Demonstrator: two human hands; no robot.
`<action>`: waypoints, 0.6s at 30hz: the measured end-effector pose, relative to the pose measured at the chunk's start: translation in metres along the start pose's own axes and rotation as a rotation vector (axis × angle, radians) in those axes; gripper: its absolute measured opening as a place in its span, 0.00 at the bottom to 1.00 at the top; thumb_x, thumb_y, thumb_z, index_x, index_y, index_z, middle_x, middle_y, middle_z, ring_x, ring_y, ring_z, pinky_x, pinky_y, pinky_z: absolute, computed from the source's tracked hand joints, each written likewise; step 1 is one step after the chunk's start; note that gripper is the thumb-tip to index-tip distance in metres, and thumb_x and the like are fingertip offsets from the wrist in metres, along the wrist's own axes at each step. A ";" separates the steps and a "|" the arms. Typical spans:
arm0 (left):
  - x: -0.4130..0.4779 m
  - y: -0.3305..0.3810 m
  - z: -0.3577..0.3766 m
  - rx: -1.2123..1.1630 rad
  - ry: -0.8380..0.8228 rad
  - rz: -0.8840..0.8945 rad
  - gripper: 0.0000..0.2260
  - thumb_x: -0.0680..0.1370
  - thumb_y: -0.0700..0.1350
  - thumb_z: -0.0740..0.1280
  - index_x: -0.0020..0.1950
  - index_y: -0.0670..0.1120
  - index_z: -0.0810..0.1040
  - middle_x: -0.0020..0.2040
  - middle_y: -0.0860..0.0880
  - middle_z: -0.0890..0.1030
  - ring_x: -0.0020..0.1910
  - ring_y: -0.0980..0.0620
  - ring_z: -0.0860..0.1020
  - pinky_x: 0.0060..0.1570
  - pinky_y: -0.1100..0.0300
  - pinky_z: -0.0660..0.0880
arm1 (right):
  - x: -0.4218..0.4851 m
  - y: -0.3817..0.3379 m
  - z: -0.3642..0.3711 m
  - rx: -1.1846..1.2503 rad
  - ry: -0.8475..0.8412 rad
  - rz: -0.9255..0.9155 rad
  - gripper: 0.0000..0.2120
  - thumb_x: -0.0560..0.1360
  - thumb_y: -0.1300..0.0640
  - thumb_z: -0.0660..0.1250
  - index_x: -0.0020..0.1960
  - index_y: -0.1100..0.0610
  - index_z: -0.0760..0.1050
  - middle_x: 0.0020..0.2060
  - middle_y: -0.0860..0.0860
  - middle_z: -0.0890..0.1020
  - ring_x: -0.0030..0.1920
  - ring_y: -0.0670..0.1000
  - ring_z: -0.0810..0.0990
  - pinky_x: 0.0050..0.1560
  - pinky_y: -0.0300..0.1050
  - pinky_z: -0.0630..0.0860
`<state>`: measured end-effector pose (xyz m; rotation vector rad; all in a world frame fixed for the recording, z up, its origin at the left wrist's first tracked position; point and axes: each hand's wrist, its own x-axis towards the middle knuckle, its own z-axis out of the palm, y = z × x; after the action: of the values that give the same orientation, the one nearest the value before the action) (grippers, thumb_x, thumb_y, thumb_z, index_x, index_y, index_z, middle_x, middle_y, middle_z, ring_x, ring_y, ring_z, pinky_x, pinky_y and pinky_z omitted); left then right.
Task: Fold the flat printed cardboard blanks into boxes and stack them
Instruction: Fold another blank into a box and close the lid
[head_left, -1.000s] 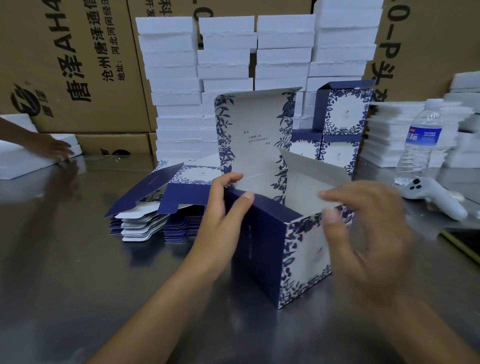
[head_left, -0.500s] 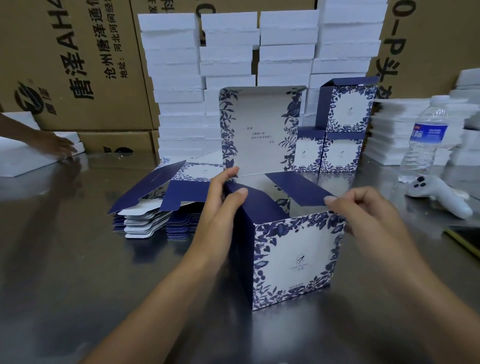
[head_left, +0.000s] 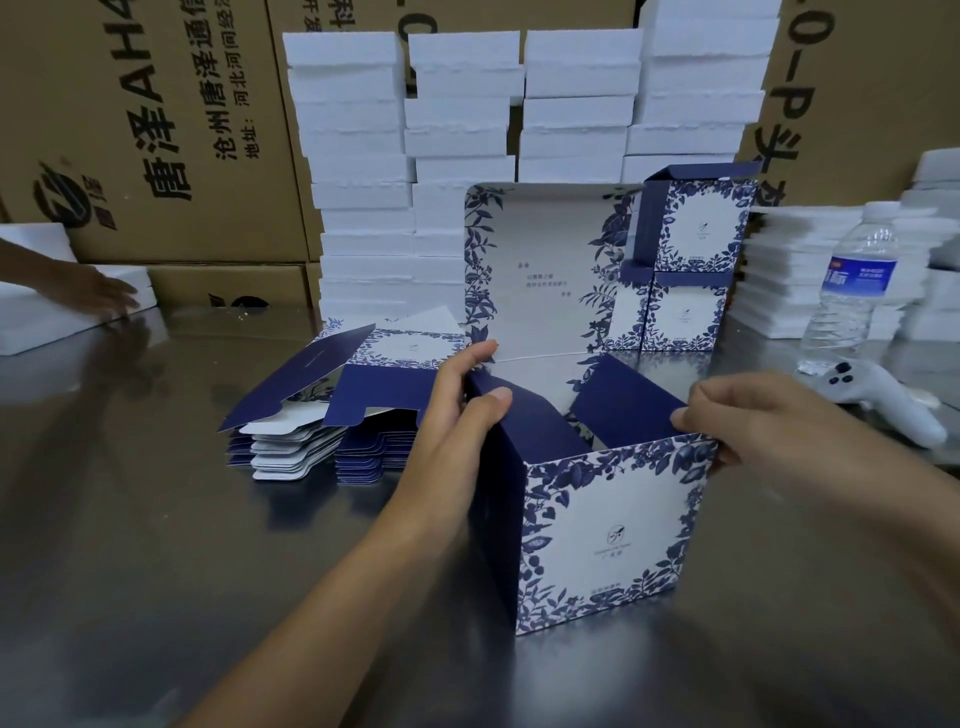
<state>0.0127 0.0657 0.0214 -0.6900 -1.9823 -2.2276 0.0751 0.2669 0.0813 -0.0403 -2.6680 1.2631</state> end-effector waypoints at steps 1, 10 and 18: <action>0.000 0.000 -0.001 -0.006 -0.006 -0.002 0.17 0.70 0.52 0.61 0.57 0.66 0.75 0.58 0.59 0.78 0.57 0.54 0.78 0.57 0.59 0.73 | 0.002 -0.001 -0.002 -0.070 -0.020 -0.008 0.23 0.77 0.57 0.63 0.23 0.52 0.67 0.17 0.44 0.67 0.18 0.41 0.63 0.27 0.40 0.62; -0.001 0.003 0.000 -0.027 -0.014 -0.021 0.19 0.67 0.50 0.61 0.54 0.68 0.75 0.53 0.64 0.76 0.45 0.60 0.75 0.44 0.63 0.68 | 0.018 -0.022 -0.009 -0.258 -0.141 0.064 0.19 0.79 0.47 0.60 0.32 0.54 0.75 0.31 0.54 0.81 0.31 0.47 0.77 0.39 0.43 0.68; 0.001 0.002 -0.003 -0.033 -0.026 0.000 0.18 0.68 0.49 0.62 0.55 0.65 0.75 0.46 0.72 0.76 0.50 0.67 0.75 0.57 0.62 0.70 | 0.035 -0.022 -0.010 -0.407 -0.192 0.035 0.18 0.80 0.56 0.59 0.31 0.56 0.65 0.27 0.52 0.69 0.22 0.44 0.68 0.28 0.34 0.64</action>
<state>0.0116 0.0632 0.0241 -0.7266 -1.9609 -2.2679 0.0438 0.2636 0.1099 -0.0232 -3.0597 0.7442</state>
